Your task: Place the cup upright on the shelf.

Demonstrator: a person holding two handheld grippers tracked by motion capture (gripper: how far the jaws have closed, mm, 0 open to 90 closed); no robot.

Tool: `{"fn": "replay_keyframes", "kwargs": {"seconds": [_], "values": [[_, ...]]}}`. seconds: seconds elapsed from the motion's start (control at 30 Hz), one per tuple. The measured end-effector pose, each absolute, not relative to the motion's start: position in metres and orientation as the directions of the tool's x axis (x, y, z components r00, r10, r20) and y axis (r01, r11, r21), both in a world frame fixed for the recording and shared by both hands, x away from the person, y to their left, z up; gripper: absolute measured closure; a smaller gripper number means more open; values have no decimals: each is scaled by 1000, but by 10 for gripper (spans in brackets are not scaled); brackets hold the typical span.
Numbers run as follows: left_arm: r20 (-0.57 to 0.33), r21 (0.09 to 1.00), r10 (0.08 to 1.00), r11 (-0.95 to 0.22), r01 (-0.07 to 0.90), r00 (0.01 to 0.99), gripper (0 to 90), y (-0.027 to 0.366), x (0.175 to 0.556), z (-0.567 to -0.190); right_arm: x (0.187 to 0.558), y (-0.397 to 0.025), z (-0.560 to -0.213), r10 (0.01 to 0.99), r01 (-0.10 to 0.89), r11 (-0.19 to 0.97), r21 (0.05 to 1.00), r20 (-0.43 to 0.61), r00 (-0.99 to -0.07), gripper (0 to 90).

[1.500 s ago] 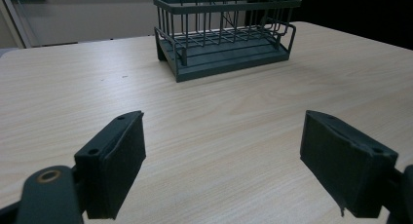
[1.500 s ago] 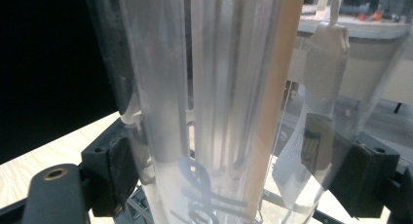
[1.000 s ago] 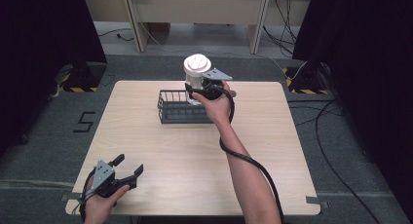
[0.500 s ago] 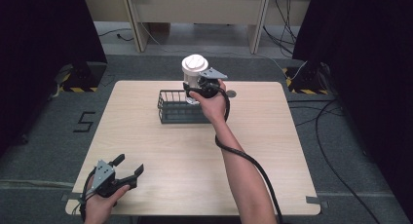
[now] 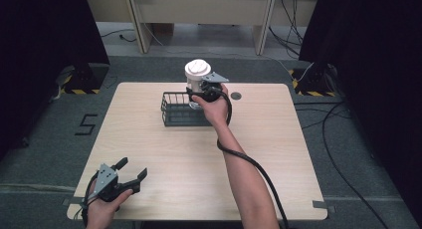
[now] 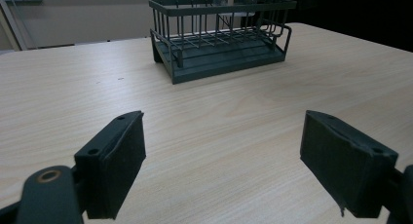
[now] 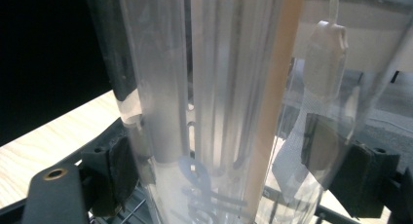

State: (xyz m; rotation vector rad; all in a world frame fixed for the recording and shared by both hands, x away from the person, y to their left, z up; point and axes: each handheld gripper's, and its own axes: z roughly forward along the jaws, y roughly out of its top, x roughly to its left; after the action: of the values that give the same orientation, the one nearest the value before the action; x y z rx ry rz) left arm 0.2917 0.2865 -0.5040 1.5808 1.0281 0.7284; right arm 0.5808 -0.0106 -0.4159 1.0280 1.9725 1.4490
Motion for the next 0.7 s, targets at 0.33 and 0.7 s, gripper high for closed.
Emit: {"fn": "replay_keyframes", "kwargs": {"seconds": [0.33,0.7], "values": [[-51,967,894,-68,246,445,161,286,291,-504,580,-9,-425,804,295,168,941,43,-593,183],[-47,966,892,-73,247,449,161,285,291,-504,578,-5,-440,806,317,190,929,37,-591,182]]}}
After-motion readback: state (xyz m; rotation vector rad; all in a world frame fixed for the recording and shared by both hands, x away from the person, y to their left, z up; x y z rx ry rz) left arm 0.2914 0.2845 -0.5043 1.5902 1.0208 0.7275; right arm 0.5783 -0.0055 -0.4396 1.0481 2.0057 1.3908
